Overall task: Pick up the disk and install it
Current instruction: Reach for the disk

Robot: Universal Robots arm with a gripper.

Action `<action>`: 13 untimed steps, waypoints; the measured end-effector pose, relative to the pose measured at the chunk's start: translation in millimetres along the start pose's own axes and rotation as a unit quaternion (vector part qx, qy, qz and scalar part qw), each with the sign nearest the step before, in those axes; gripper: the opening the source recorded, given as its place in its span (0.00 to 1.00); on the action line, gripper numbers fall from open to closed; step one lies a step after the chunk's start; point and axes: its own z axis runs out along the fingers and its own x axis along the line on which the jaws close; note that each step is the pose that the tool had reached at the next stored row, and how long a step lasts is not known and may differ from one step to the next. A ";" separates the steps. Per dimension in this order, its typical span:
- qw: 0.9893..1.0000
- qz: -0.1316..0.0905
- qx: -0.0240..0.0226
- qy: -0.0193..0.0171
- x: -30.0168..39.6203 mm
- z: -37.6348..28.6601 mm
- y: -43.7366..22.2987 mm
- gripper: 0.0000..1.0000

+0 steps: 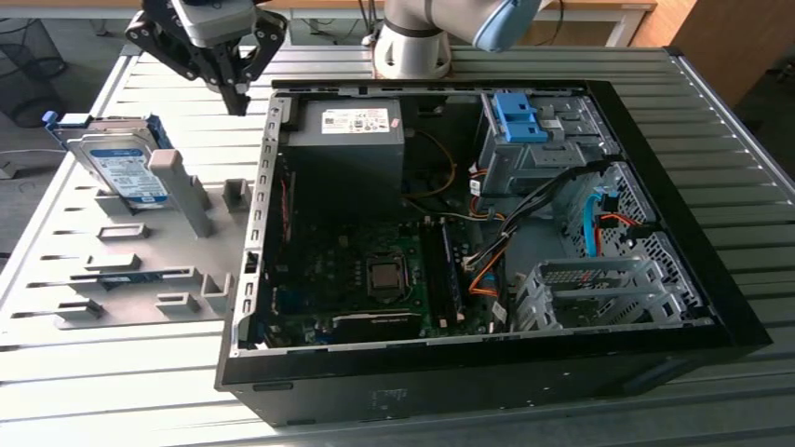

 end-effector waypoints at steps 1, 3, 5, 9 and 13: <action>1.000 0.000 0.000 0.000 1.1 0.0 -0.1 0.11; 1.000 0.000 0.000 0.000 3.5 0.1 -0.3 0.11; 1.000 0.000 0.000 0.000 6.3 0.3 -0.5 0.11; 1.000 0.000 0.000 0.000 11.3 0.5 -0.9 0.11; 1.000 0.000 0.000 0.000 15.6 0.9 -1.2 0.11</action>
